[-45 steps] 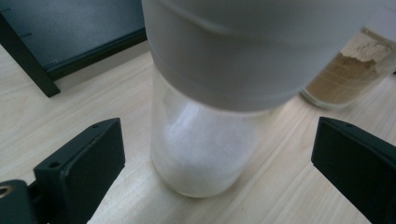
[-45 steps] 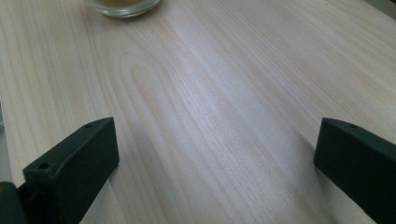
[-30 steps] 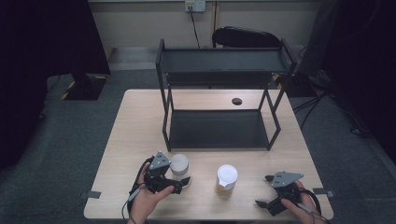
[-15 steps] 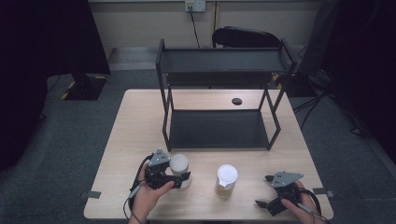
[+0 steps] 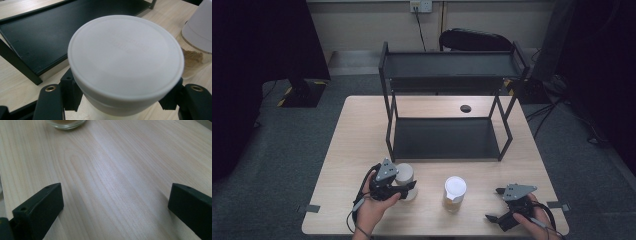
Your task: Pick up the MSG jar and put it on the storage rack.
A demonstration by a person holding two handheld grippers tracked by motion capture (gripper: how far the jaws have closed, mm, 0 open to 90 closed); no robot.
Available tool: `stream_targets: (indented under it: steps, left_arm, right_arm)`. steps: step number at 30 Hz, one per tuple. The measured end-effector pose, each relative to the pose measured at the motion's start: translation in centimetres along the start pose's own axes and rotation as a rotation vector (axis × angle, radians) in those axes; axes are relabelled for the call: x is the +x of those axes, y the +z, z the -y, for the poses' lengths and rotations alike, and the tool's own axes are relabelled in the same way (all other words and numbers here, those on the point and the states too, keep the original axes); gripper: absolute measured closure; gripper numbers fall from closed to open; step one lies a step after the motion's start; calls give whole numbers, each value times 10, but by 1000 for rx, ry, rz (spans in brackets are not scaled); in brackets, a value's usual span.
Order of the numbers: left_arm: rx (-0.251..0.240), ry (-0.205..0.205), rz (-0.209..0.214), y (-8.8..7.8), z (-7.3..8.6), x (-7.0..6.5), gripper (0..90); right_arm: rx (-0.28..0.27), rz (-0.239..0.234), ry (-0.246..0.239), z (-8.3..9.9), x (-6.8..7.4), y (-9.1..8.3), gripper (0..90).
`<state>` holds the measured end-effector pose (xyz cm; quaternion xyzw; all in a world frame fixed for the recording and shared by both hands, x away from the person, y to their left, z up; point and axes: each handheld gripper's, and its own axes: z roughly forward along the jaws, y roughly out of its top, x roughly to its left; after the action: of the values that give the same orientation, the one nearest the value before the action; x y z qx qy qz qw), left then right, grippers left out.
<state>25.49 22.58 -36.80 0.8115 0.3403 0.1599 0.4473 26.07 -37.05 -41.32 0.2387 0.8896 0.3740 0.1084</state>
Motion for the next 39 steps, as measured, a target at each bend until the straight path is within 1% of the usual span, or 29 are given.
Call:
stream_targets:
  steps: [4,10,14,19,25,31,35,39]
  left_arm:
    - [2,-9,-4,1,-1,-1,351]
    - [8,-42,-5,2,-5,3,351]
    - [14,-38,-18,4,-9,1,351]
    - [16,-50,0,8,-15,3,352]
    - [19,-29,6,11,-28,4,351]
    - [11,-23,19,12,-44,7,352]
    - [14,-13,18,16,-56,5,351]
    - [13,-14,23,20,-65,4,351]
  right_arm:
    - [-1,0,-1,0,0,0,0]
    - [-1,0,-1,0,0,0,0]
    - [-1,0,-1,0,0,0,0]
    - [-1,0,-1,0,0,0,0]
    - [0,0,-1,0,0,0,0]
    - [-1,0,-1,0,0,0,0]
    - [-1,0,-1,0,0,0,0]
    - [-1,0,-1,0,0,0,0]
